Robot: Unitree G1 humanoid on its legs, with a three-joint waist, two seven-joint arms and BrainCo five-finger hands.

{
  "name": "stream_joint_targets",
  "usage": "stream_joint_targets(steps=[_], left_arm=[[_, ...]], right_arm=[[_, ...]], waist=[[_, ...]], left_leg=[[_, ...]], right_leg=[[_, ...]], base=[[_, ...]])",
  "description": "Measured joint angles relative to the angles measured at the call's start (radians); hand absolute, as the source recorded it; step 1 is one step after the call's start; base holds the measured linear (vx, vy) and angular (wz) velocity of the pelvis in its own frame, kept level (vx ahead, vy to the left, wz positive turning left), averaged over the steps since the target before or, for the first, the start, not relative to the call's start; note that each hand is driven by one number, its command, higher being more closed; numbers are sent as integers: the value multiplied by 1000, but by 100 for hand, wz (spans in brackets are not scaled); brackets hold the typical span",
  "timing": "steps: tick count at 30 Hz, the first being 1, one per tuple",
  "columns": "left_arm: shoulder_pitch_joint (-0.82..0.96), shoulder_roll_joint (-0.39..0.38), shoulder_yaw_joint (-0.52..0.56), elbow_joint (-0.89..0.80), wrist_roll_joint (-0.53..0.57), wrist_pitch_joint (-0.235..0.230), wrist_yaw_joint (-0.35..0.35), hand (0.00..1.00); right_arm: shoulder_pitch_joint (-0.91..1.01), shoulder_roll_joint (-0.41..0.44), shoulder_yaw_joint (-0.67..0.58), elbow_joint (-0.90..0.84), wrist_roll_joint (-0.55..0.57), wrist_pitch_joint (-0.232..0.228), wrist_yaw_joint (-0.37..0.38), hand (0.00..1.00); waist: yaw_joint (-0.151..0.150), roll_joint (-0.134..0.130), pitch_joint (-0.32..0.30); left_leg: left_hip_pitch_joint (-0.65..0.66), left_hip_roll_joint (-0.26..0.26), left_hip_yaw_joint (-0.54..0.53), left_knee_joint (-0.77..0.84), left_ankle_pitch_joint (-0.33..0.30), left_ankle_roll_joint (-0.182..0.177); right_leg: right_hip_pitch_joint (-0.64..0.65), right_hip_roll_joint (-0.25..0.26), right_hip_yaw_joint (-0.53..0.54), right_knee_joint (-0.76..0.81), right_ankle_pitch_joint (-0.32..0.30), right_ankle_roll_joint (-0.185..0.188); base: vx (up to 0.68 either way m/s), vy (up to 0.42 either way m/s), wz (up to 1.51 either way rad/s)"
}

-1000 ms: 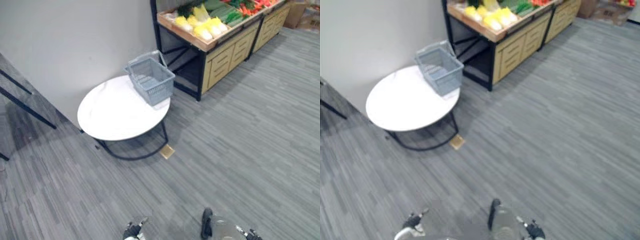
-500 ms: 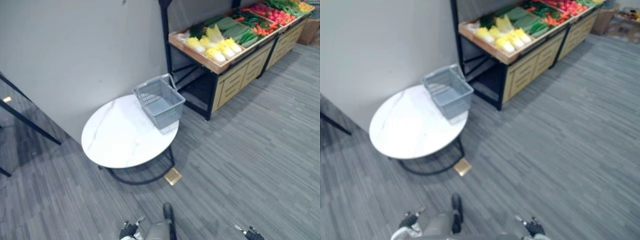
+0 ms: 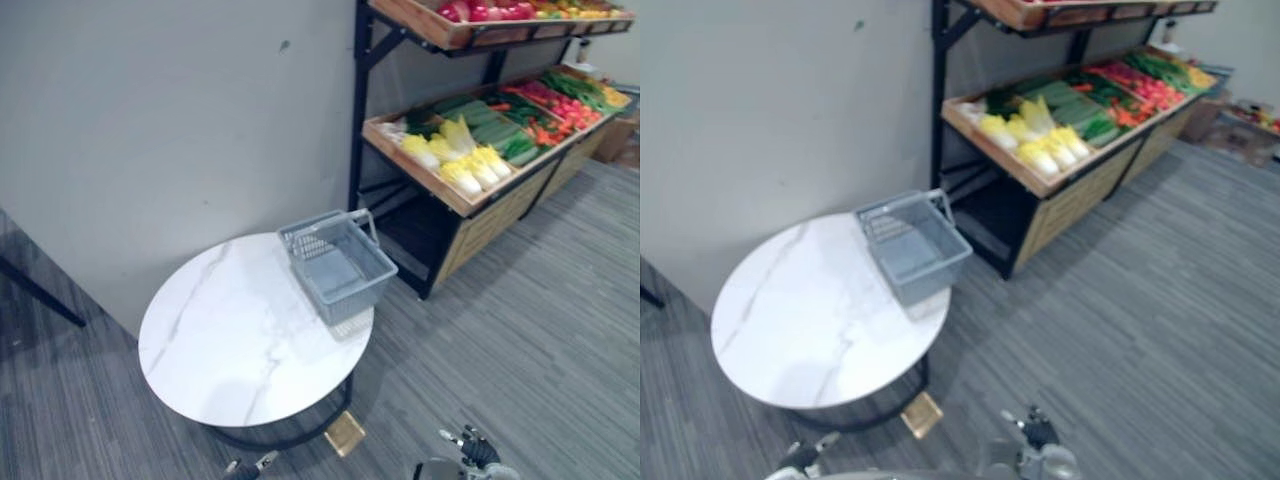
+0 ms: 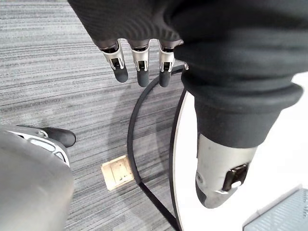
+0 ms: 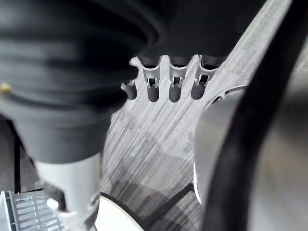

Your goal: Pick vegetable in the basket

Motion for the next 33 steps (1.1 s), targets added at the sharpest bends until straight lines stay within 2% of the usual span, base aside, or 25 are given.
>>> stream_joint_targets(steps=[2, 3, 4, 5, 6, 7, 8, 9, 10, 11, 13, 15, 16, 17, 18, 20, 23, 27, 29, 30, 31, 33], left_arm=[[4, -9, 0, -2, -2, -1, 0, 0], [5, -10, 0, -2, -2, -2, -1, 0], [10, -14, 12, -2, -5, -5, -4, 0], [15, -16, 20, -2, -7, -6, -5, 0], [31, -17, 30, -2, -10, -11, -7, 0], [39, -14, 33, -3, -12, -17, -7, 0], [47, -20, 44, 0, -12, -20, -8, 0], [63, -53, 58, 2, -17, -20, -7, 0], [62, -65, 61, 4, -22, -21, -7, 0], [58, -73, 71, 8, -28, -22, -7, 0], [53, -73, 77, 9, -53, -22, -4, 0], [46, -63, 78, 9, -76, -22, 3, 0], [46, -61, 78, 9, -78, -22, 3, 0], [53, -56, 69, 8, -80, -22, 4, 0], [55, -55, 65, 7, -79, -22, 4, 0], [56, -55, 64, 7, -74, -22, 6, 0], [60, -51, 66, 11, -44, -18, 13, 0], [57, -43, 67, 15, -40, -14, 12, 0], [51, -23, 47, 12, -11, -3, 13, 0], [51, -20, 40, 6, -4, 0, 13, 0], [52, -16, 7, -11, 5, 0, 12, 0], [52, -8, -23, -14, 28, 0, 11, 0]], right_arm=[[-5, -6, 0, 1, -18, 1, -1, 0], [-5, -6, -1, 1, -23, 2, -1, 0], [-8, -6, -1, 2, -44, 4, 0, 0], [-8, -5, -1, 2, -49, 4, 0, 0], [-8, -4, 0, 2, -54, 4, 0, 0], [-6, -2, 2, 2, -54, 5, 0, 0], [-7, -13, 1, 1, -53, 5, 2, 0], [-7, -33, 5, 3, -56, 5, 1, 0], [-8, -43, 5, 3, -56, 6, -1, 0], [-9, -52, 7, 7, -53, 8, 0, 0], [-7, -53, 9, 6, -52, 6, 0, 0], [0, -54, 13, 9, -51, 6, -2, 0], [2, -55, 15, 10, -51, 5, -2, 0], [5, -62, 40, 23, -51, 6, -2, 0], [4, -68, 57, 22, -41, 5, -2, 0], [4, -74, 75, 21, -28, 6, 0, 0], [12, -79, 84, 7, -10, 10, -1, 0], [18, -79, 119, -81, -26, 17, -4, 0], [23, -89, 144, -237, -178, 27, -29, 0], [23, -102, 156, -286, -215, 28, -31, 0], [16, -155, 176, -429, -345, 25, -36, 0], [-35, -241, 209, -564, -434, 23, -41, 0]], waist=[[3, 16, 6], [4, 17, 6], [11, 18, 6], [11, 18, 6], [11, 15, 7], [11, 9, 4], [13, 12, 6], [10, 66, -12], [12, 83, -17], [20, 94, -20], [21, 90, -20], [13, 69, -5], [13, 66, -3], [15, 58, -1], [17, 58, -1], [17, 59, -1], [10, 58, -1], [12, 54, -3], [10, 44, 2], [10, 44, 2], [11, 48, 4], [10, 53, 4]], left_leg=[[8, 28, -58, 1, -19, -28], [9, 33, -72, 1, -26, -39], [11, 48, -105, 8, -46, -68], [14, 54, -118, 15, -57, -81], [23, 67, -146, 32, -87, -112], [25, 74, -162, 43, -107, -126], [42, 116, -191, 56, -136, -157], [40, 172, -224, 57, -140, -168], [33, 193, -241, 65, -123, -169], [-2, 209, -271, 98, -79, -173], [-85, 211, -306, 182, -6, -165], [-143, 212, -283, 264, 125, -211], [-143, 213, -270, 266, 138, -213], [-140, 242, -156, 282, 172, -211], [-143, 254, -71, 277, 158, -211], [-163, 238, 15, 214, 142, -212], [-167, 218, 70, 62, 160, -203], [-154, 204, 69, -38, 144, -191], [-154, 188, 75, -56, 143, -189], [-155, 184, 79, -56, 142, -187], [-161, 175, 98, -57, 136, -177], [-179, 168, 103, -68, 136, -176]], right_leg=[[18, 36, 18, -369, 27, 27], [23, 42, 42, -462, 45, 45], [24, 51, 118, -627, 111, 47], [25, 51, 148, -660, 129, 49], [39, 48, 186, -677, 139, 59], [50, 44, 187, -674, 139, 65], [60, 56, 148, -627, 207, 100], [67, 99, 91, -596, 175, 75], [70, 113, 68, -588, 157, 62], [72, 120, 39, -571, 127, 43], [86, 109, -20, -568, 94, 21], [161, 76, -109, -572, 64, 2], [171, 72, -118, -572, 64, 1], [230, 67, -163, -595, 52, -10], [254, 73, -189, -625, 51, -11], [271, 89, -214, -668, 53, 2], [270, 117, -240, -681, 56, 8], [260, 154, -224, -761, 118, 12], [255, 159, -209, -801, 157, 14], [249, 156, -199, -802, 160, 15], [232, 150, -178, -801, 171, 16], [197, 147, -156, -801, 186, 15]], base=[[353, -199, 77], [377, -308, 77], [265, -256, 53], [387, -419, 60], [292, -434, 48], [284, -452, 65], [365, -546, 76], [342, -429, 75], [344, -421, 72], [298, -408, 69], [276, -415, 86], [195, -296, 107], [165, -276, 99], [126, -233, 70], [107, -203, 70], [75, -95, 40], [84, 33, 25], [39, 77, -3], [16, 76, -11], [-15, 87, -28], [-50, 74, -33], [-69, 56, -32]])
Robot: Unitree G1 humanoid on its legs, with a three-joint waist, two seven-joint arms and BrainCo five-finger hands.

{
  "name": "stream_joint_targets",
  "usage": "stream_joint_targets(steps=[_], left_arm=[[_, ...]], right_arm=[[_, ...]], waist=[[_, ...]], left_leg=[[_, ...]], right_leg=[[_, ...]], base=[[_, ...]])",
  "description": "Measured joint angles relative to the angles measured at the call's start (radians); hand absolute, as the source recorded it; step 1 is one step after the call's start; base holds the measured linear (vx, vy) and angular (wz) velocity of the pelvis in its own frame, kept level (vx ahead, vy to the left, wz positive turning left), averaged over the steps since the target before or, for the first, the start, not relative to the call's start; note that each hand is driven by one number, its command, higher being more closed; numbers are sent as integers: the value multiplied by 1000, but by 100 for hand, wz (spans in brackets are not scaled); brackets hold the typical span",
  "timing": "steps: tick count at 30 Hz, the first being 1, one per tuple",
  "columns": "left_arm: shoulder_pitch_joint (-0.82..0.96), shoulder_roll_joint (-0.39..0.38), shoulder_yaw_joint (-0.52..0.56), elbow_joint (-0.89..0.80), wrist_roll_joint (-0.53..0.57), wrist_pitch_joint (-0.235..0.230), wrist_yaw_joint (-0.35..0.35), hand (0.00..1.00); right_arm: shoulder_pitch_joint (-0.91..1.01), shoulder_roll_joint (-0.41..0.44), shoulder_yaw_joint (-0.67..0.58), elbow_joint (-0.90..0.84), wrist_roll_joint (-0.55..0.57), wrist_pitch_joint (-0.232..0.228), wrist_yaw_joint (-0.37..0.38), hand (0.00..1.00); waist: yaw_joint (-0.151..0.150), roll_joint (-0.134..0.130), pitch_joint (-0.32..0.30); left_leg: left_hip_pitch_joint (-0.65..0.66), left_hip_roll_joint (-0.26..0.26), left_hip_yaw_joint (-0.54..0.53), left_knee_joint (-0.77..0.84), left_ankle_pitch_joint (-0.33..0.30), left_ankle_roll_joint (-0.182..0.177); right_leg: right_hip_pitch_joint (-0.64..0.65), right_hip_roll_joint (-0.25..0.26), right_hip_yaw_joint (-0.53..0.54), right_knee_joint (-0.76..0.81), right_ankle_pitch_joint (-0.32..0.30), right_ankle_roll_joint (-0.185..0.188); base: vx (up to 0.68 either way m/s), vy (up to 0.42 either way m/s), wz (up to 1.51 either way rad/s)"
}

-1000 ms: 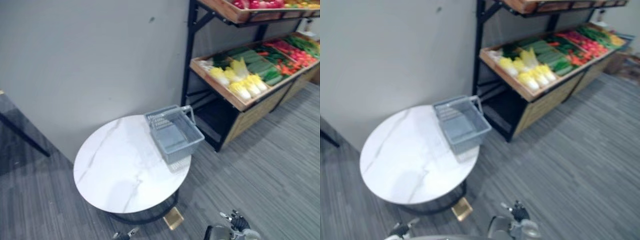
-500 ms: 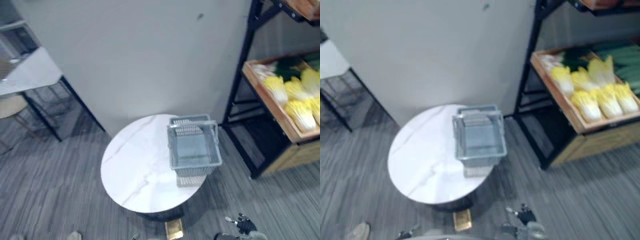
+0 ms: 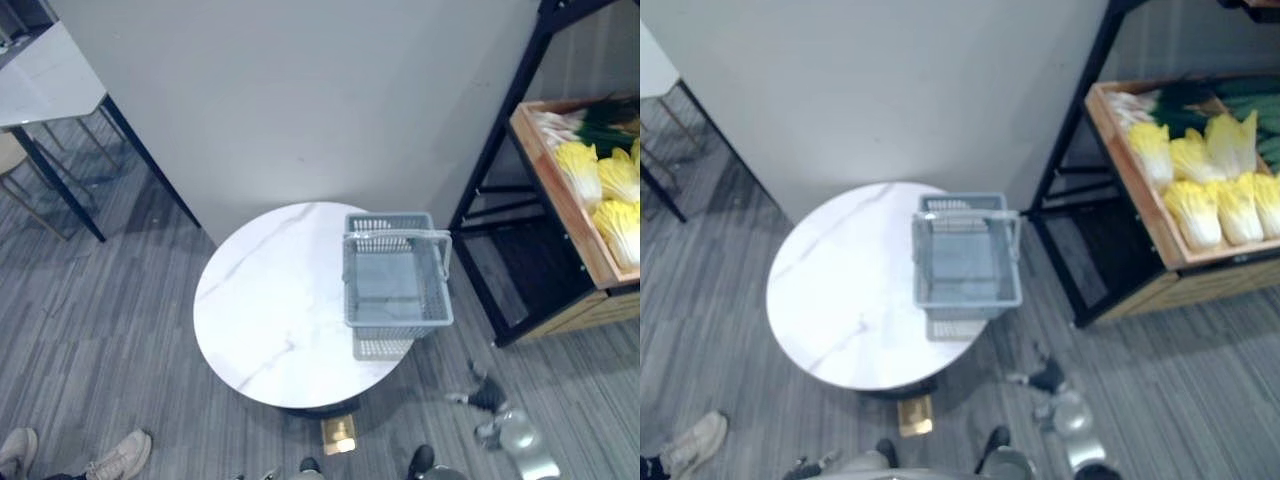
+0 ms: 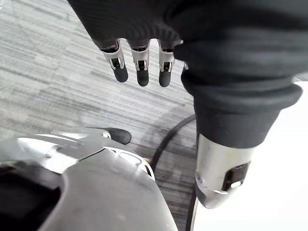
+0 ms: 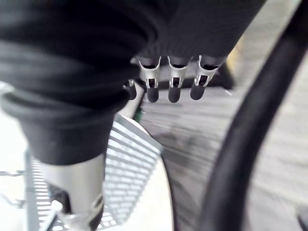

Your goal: Pick vegetable in the basket

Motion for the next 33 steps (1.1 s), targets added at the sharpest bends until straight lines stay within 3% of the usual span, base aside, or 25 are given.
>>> stream_joint_targets(steps=[5, 10, 13, 19, 27, 33], left_arm=[[-13, 35, -67, -1, -10, 3, -60, 0], [-43, 44, -78, -9, -10, 2, -63, 0], [-74, 48, -78, -10, -10, 1, -52, 0], [-132, 51, -102, -52, -5, -1, -13, 0], [-165, 64, -168, -87, -3, -25, 30, 0], [-173, 71, -207, -89, -5, -37, 40, 0]], right_arm=[[-181, -151, 81, -213, -141, -2, -12, 0], [-390, -166, 218, -264, -172, -15, -26, 0], [-573, -173, 299, -190, -181, -16, -31, 0], [-962, -229, 385, 166, -214, -4, -47, 0], [-1094, -266, 351, 321, -249, 12, -115, 0], [-1154, -283, 261, 437, -248, 40, -139, 0]], waist=[[-4, -14, 15], [27, -25, 56], [34, -27, 108], [83, -25, 194], [86, -11, 263], [84, 0, 274]], left_leg=[[-70, -8, 6, -5, 13, 16], [-102, -9, -4, -35, 46, 18], [-121, -6, -41, -36, 66, 19], [-195, -11, -85, -33, 96, 26], [-249, -16, -117, -34, 113, 31], [-274, -20, -123, -34, 115, 32]], right_leg=[[-87, -3, 24, 0, 30, -7], [-128, 4, 24, -2, 44, -19], [-130, 7, 13, -2, 49, -23], [-165, 9, 21, -35, 85, -32], [-199, 6, 17, -38, 91, -29], [-213, 5, 17, -53, 99, -28]], base=[[-70, 2, -14], [-36, -20, 3], [-8, -12, 32], [-28, 16, 19], [7, 25, 13], [30, 17, 3]])
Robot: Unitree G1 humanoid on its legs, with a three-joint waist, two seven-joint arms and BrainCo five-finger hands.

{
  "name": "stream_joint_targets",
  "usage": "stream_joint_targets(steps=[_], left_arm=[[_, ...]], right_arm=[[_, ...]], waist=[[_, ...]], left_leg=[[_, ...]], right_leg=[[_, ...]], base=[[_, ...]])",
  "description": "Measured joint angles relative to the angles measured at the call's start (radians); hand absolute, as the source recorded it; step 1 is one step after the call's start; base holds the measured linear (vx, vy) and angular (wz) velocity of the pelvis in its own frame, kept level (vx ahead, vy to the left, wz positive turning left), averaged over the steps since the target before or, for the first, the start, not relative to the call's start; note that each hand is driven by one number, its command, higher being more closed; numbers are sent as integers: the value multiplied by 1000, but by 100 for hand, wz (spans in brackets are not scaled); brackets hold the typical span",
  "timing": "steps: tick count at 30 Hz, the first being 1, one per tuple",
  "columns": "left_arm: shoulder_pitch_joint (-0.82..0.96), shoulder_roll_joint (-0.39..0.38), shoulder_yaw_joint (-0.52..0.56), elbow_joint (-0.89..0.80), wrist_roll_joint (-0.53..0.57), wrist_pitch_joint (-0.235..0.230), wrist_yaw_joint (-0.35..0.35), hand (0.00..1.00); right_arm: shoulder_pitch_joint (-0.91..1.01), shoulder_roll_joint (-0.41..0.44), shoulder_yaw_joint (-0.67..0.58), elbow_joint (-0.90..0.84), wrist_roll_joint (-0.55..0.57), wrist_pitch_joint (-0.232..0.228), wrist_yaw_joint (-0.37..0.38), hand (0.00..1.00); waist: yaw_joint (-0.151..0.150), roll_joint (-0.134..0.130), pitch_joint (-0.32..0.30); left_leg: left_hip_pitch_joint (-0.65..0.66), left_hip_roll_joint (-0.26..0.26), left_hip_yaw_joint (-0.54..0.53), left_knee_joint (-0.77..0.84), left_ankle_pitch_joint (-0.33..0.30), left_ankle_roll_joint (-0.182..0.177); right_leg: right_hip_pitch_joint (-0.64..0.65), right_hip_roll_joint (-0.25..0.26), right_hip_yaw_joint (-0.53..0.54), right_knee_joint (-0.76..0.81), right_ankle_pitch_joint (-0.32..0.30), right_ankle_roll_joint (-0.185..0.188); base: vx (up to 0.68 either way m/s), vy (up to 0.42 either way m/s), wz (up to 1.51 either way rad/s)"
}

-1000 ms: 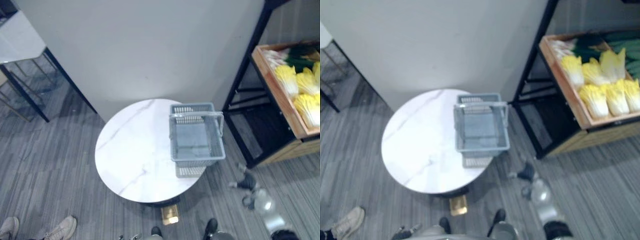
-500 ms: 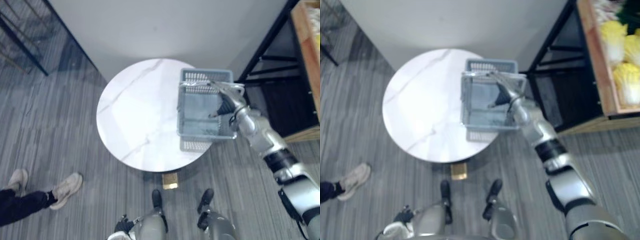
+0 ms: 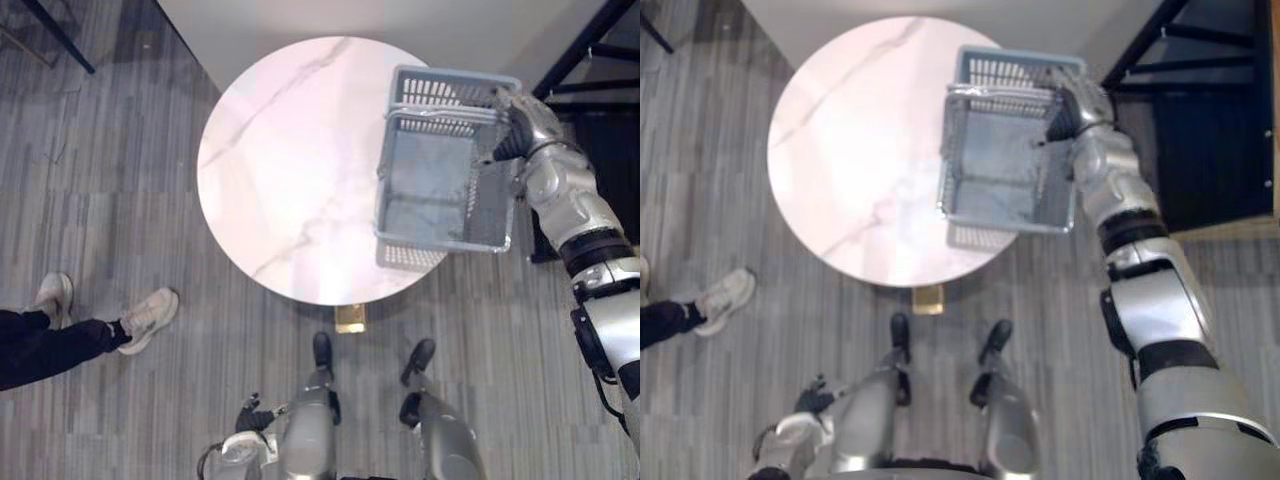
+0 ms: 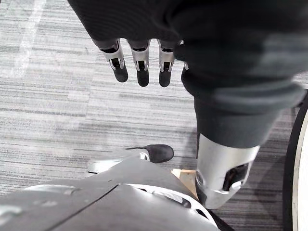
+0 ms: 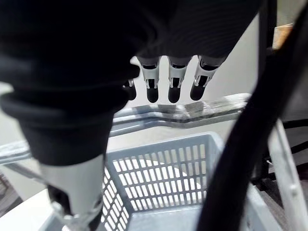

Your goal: Pick vegetable in the basket

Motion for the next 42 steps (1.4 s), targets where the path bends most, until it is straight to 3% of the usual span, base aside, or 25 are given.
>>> stream_joint_targets(steps=[9, 22, 26, 42], left_arm=[[-29, 0, -57, -17, 2, 0, 24, 0], [-37, 0, -66, -25, 7, 0, 32, 0], [-45, -1, -67, -26, 7, 0, 32, 0], [-66, -4, -77, -29, 7, 1, 40, 0]], right_arm=[[-28, -26, -39, 94, 0, 9, -21, 0], [-42, -16, -23, 94, -3, 23, -19, 0], [-59, -14, 5, 94, -4, 24, -17, 0], [-115, -10, -7, 129, -48, 44, -25, 0]], waist=[[1, 31, 17], [5, 32, 17], [19, 35, 19], [30, 35, 18]], left_leg=[[-20, -1, -10, -1, 4, 1], [-17, -3, -22, -1, 10, 2], [-18, -3, -25, -3, 14, 2], [-6, -7, -61, -64, 64, 0]], right_leg=[[-14, 0, 0, -3, 1, -1], [-1, 1, -4, -10, 1, 0], [0, 2, -7, -15, 6, -1], [10, 4, -27, -17, 7, -1]], base=[[46, 23, 3], [19, 10, 2], [6, 4, 1], [25, 15, 7]])
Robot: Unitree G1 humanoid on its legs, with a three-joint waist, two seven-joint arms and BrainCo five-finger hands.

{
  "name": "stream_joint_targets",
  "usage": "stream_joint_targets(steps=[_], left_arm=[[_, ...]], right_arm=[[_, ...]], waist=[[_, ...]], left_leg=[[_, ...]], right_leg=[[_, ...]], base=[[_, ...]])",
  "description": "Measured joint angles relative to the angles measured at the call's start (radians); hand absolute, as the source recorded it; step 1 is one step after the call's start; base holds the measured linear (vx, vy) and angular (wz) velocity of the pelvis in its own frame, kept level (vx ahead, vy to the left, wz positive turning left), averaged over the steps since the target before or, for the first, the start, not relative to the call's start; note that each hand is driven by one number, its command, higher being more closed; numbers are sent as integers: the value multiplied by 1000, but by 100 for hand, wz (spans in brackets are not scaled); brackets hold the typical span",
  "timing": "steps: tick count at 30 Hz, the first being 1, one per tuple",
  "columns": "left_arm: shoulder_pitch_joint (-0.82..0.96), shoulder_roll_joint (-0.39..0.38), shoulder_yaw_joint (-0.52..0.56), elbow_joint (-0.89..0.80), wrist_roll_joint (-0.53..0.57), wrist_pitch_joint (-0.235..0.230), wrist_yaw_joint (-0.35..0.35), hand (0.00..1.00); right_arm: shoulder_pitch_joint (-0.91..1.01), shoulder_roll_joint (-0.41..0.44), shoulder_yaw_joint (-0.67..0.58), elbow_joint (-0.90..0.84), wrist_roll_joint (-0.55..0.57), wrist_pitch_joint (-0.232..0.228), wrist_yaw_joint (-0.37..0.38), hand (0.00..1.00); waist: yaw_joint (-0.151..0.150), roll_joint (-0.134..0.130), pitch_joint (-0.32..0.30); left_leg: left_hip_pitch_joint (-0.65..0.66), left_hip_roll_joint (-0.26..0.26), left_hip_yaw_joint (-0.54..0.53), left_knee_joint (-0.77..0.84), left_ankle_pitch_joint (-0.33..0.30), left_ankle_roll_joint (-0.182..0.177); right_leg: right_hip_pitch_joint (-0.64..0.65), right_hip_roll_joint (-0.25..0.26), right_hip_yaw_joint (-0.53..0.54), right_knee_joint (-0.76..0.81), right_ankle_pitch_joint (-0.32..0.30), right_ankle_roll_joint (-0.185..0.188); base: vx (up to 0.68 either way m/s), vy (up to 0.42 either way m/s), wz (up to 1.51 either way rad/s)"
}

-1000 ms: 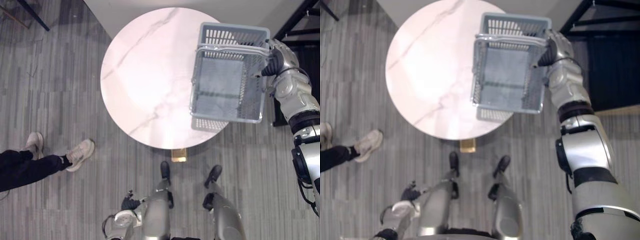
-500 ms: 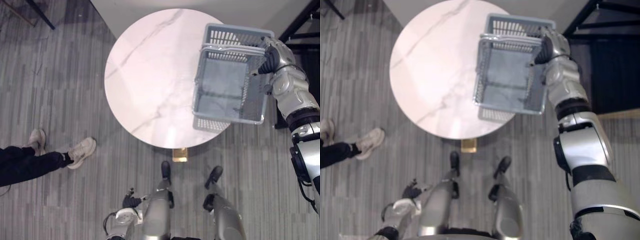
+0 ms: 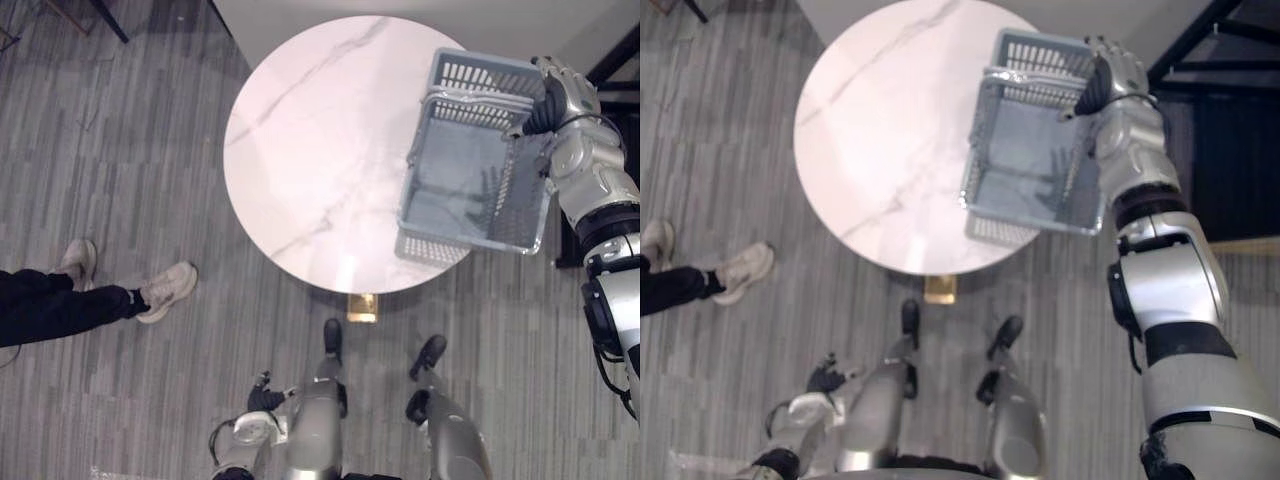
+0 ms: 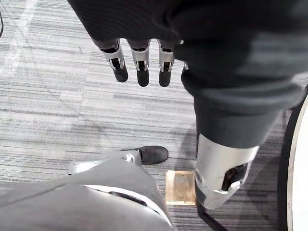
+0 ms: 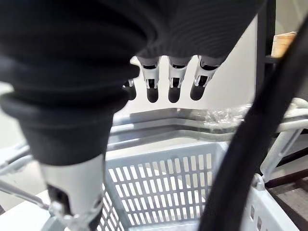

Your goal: Pick vegetable in the basket

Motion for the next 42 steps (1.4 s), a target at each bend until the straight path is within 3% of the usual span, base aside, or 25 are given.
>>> stream_joint_targets(steps=[5, 6, 32, 38, 42], left_arm=[[-1, 0, -3, 0, 0, 0, 11, 0], [-1, 0, -8, 0, 0, 0, 11, 0], [-19, 4, -58, 1, 6, 1, 21, 0], [-21, 4, -57, 3, 10, 10, 21, 0], [-22, 2, -26, 26, 40, 36, 13, 0]], right_arm=[[0, 0, 0, 0, -3, 0, 0, 0], [0, 0, 0, 0, -4, 0, 0, 100], [52, 37, -15, 41, -72, 8, 1, 100], [94, 94, 57, -2, -72, 10, 29, 100], [209, 142, 166, -176, -72, -1, 84, 100]], waist=[[0, 0, 0], [-1, 0, 0], [17, 2, -1], [19, 2, -2], [14, -9, -16]], left_leg=[[-6, 0, 4, 0, 0, 0], [-10, 0, 4, 0, 0, 0], [-22, -3, -33, 0, 17, 1], [27, 1, -11, -1, 16, 0], [83, 11, 32, -1, 5, -8]], right_leg=[[-9, 0, 4, 0, 1, 1], [-12, 0, 4, 0, 1, 1], [-5, -3, -27, 4, 0, 2], [29, -1, -2, 5, 0, 2], [60, 8, 39, 4, 0, 2]], base=[[44, 9, -2], [41, 8, 0], [22, 6, 3], [8, 2, -10], [30, -13, -30]])
